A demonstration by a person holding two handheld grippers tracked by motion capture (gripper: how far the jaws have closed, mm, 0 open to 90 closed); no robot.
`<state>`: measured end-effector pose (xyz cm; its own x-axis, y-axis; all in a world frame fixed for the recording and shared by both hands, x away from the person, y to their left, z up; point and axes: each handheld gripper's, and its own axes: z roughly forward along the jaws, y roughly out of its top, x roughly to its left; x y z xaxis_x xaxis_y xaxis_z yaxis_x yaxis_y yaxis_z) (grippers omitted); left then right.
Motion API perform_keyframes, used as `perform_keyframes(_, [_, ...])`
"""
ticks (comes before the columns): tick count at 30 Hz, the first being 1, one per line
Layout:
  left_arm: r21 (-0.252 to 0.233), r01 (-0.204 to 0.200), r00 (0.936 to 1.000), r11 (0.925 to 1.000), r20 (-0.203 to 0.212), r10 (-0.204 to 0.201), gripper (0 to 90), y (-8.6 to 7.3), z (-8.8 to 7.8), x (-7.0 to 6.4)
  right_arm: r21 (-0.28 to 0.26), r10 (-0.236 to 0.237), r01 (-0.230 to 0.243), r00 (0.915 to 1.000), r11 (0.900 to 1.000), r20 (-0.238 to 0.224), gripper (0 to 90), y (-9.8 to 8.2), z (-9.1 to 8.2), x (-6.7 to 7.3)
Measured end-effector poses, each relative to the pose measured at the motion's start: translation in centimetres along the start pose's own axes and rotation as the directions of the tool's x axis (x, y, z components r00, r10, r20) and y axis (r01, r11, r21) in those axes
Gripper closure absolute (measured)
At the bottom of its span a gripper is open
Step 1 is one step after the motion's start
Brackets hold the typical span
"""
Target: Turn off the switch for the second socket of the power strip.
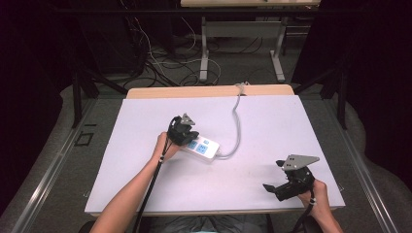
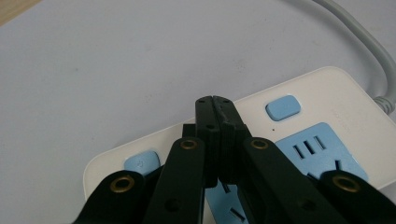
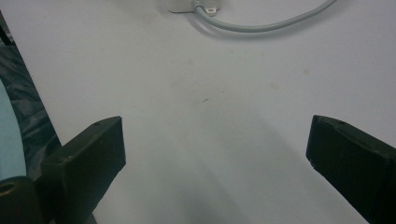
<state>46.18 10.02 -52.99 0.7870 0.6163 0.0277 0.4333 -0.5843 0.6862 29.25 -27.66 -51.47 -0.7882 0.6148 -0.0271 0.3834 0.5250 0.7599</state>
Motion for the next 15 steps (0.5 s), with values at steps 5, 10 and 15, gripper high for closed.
perform_keyframes(5, [-0.028, 0.007, 1.0000, 0.9996, 0.002, -0.007, 90.0, -0.29, 0.11, 0.16, -0.002, -0.003, 0.003, 1.0000, 1.000, 0.002, 4.0, -0.01, -0.01, 0.01])
perform_keyframes(10, [-0.043, 0.018, 0.9998, 0.9989, 0.008, -0.018, 90.0, -0.44, 0.16, 0.20, 0.000, -0.007, 0.007, 1.0000, 1.000, -0.003, 4.1, 0.01, -0.01, -0.02])
perform_keyframes(15, [-0.047, 0.016, 0.9999, 0.9988, 0.001, -0.016, 90.0, -0.52, 0.17, 0.13, -0.002, -0.006, 0.006, 1.0000, 1.000, 0.005, 4.1, 0.00, -0.02, 0.00])
